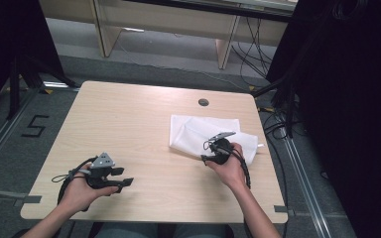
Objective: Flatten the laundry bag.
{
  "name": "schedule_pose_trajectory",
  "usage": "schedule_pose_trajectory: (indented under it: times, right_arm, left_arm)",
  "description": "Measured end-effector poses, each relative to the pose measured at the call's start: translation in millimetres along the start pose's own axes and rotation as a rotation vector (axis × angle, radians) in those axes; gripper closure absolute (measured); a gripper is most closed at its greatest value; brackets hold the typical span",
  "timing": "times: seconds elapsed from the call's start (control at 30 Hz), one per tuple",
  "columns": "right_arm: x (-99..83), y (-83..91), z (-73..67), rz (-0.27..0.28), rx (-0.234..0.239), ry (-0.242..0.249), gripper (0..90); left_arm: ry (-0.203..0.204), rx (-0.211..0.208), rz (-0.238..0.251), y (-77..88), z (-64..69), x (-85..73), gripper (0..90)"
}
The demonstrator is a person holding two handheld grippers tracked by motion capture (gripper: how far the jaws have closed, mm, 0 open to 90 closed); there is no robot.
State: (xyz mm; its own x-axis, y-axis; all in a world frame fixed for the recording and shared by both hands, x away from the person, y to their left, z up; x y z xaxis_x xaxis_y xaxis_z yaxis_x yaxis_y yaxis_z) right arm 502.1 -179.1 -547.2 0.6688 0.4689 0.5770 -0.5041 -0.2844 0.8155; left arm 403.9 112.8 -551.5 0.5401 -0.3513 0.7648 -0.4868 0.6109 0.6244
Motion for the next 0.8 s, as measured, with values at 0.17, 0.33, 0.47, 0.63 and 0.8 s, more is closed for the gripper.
schedule_pose_trajectory:
  times: [0.17,0.33,0.47,0.63,0.8]
  right_arm:
    - [2.1,-17.8,2.2,-0.01,0.01,0.026,42.2]
    - [0.0,-29.0,3.4,-0.024,0.026,0.012,49.3]
    - [-4.4,-30.5,3.9,-0.047,0.036,-0.008,55.6]
    - [-3.8,-30.6,8.2,-0.048,0.029,0.014,65.1]
    - [-5.7,-28.6,7.9,-0.062,0.018,0.031,79.5]
  left_arm:
    - [0.008,-0.019,-0.019,1.2,0.0,-2.3,43.2]
    - [0.0,-0.014,-0.016,1.4,-0.4,-2.6,43.2]
    - [0.003,-0.005,-0.01,1.4,-0.1,-3.3,43.3]
    - [-0.005,0.0,-0.021,2.4,-1.1,-4.7,43.4]
    - [0.008,-0.009,-0.015,2.0,-0.5,-5.1,43.4]
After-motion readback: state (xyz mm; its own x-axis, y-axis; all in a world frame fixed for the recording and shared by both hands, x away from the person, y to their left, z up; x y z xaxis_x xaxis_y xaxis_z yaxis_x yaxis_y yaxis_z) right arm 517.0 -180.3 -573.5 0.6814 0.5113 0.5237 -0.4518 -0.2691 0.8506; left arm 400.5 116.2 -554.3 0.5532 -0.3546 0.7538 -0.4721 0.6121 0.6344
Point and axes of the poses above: each handheld gripper's, and its own axes: y roughly backward along the jaws, x roughly out of its top, z roughly to its right, the point moved 10 cm from there along -y, roughly forward along the jaws
